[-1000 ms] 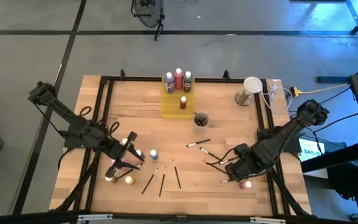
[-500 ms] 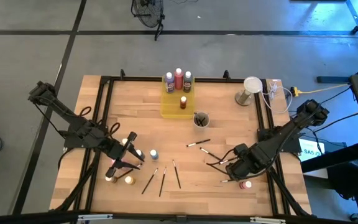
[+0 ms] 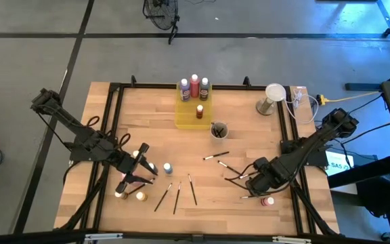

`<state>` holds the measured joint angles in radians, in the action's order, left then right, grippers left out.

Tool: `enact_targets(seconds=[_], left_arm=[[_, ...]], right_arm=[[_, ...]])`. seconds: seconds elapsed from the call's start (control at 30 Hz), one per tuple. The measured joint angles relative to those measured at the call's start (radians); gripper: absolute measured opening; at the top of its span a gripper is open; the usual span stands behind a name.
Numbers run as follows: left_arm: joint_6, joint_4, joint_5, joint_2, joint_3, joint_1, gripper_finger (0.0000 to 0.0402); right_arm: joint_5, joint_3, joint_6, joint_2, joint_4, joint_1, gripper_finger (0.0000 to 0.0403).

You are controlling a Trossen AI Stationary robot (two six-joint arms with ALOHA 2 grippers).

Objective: Pick & Place Paint Supplies
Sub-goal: Put the small green paint bottle into the yellow bin

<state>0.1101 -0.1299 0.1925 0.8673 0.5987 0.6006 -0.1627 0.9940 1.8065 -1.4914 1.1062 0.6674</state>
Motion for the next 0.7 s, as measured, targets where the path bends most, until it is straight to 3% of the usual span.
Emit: enact_targets(seconds=[0.2,0.7], left_arm=[[0.0,0.0,0.0,0.0,0.0,0.0,0.0141],[0.0,0.0,0.0,0.0,0.0,0.0,0.0141]], right_arm=[[-0.056,-0.007,0.0,0.0,-0.003,0.0,0.0227],[-0.053,-0.006,0.007,0.001,-0.005,0.0,0.0126]])
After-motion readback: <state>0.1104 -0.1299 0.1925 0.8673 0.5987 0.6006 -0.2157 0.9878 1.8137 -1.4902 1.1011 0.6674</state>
